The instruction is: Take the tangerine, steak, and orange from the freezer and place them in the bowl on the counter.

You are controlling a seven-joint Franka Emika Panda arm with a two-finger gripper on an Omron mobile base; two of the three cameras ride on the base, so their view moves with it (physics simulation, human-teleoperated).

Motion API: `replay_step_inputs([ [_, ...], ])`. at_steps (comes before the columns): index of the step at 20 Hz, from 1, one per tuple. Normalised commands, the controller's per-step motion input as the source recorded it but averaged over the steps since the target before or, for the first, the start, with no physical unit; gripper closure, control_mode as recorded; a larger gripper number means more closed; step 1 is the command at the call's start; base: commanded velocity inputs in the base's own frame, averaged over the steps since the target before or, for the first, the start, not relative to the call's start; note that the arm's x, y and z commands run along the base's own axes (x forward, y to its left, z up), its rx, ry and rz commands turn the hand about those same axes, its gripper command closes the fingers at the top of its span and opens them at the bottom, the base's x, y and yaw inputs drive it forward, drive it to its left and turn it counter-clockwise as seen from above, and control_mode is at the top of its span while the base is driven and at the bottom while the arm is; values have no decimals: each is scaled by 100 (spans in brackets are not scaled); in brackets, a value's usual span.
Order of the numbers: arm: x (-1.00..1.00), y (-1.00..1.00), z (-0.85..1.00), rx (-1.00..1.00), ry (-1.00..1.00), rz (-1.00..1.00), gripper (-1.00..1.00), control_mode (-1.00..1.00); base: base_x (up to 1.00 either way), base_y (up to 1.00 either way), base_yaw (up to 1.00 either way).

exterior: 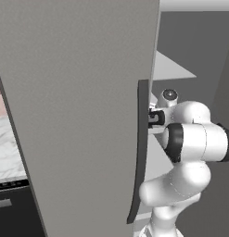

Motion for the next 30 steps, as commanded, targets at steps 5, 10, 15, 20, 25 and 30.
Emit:
replay_step_inputs([
  [5,-31,13,13,0,1,5,100,-100,0,0,0],
  [10,-27,0,28,2,3,4,100,-100,0,0,0],
  [15,-40,4,21,4,1,5,100,-100,0,0,0],
  [20,-43,14,21,1,2,1,100,-100,0,0,0],
  [25,-60,13,13,0,2,0,100,-100,0,0,0],
  [30,-79,12,29,0,2,0,100,-100,0,0,0],
])
